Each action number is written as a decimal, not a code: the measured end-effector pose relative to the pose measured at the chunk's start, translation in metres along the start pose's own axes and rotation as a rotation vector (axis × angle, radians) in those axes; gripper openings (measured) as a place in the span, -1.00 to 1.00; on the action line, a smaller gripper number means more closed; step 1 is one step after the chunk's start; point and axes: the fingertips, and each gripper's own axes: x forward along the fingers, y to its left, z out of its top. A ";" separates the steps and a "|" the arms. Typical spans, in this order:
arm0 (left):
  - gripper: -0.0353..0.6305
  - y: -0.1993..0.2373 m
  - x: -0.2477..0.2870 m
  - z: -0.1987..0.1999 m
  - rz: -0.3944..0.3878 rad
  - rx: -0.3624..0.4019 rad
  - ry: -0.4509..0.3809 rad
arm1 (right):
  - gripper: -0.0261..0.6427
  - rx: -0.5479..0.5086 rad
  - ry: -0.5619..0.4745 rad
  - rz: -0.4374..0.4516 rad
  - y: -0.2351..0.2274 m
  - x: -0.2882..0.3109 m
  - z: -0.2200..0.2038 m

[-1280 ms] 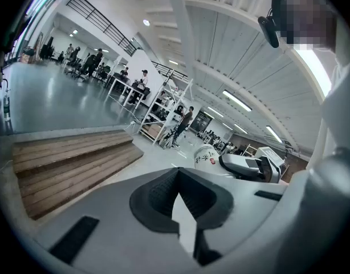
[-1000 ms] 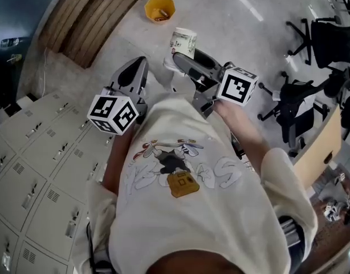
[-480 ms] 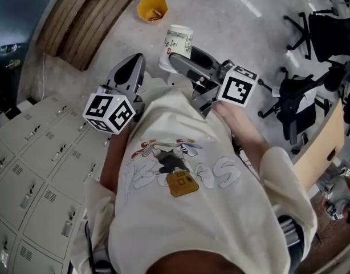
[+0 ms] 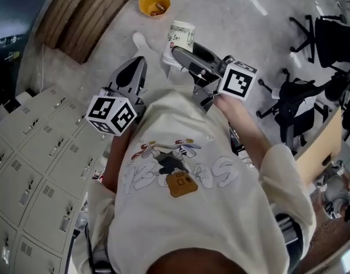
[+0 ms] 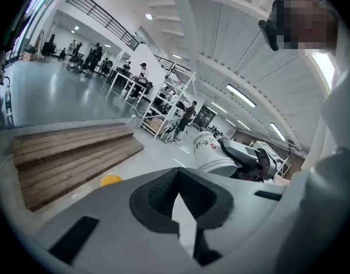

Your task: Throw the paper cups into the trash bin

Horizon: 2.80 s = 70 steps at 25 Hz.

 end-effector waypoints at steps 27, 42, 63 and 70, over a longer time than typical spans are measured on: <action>-0.88 0.177 0.109 0.180 -0.123 -0.056 0.035 | 0.02 -0.051 -0.035 -0.154 -0.034 0.194 0.163; -0.88 0.208 0.195 0.165 0.071 -0.108 0.052 | 0.02 -0.059 0.343 -0.138 -0.155 0.236 0.176; -0.88 0.342 0.312 0.031 0.165 -0.214 0.138 | 0.01 -0.076 0.523 -0.254 -0.369 0.307 0.101; -0.88 0.381 0.347 -0.037 0.171 -0.221 0.206 | 0.02 -0.096 0.500 -0.321 -0.455 0.312 0.070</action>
